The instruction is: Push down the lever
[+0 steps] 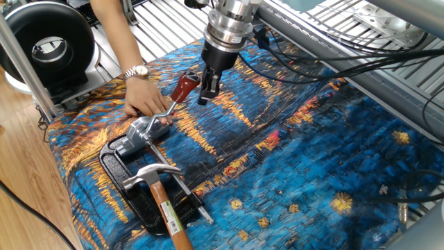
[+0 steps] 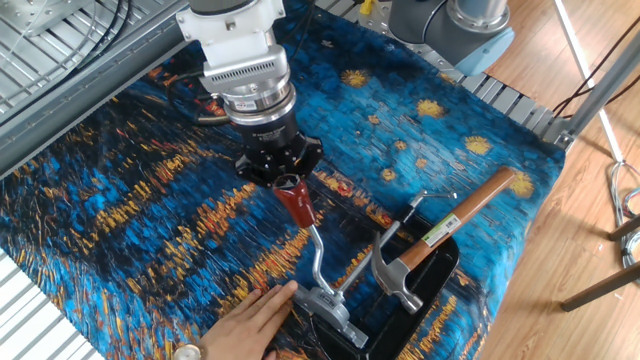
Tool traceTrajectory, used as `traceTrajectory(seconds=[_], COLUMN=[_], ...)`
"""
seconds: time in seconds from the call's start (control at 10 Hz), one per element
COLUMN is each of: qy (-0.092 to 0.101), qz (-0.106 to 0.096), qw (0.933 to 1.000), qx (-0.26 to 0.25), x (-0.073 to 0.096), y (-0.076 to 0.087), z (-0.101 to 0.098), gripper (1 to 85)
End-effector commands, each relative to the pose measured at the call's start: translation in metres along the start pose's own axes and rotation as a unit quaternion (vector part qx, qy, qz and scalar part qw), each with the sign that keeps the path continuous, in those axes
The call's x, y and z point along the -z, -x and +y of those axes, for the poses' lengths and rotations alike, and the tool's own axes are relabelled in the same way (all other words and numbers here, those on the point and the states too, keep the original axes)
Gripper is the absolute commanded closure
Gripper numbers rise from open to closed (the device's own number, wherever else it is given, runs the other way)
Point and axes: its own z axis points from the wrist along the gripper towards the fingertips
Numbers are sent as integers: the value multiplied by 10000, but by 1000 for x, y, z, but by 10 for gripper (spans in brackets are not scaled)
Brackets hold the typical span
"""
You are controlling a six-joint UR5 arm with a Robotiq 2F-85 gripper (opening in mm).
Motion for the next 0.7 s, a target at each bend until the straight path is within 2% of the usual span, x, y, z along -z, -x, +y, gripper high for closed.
traceTrajectory(seconds=[0.0,0.3,0.4,0.6], qy=[-25,72,28,59], qz=[-285,-416,-448,-518], qw=[9996,9990,9988,9984], qx=[15,158,202,231], x=[5,7,7,11], y=[22,30,33,42], z=[0,6,4,9], gripper=[843,843,843,843])
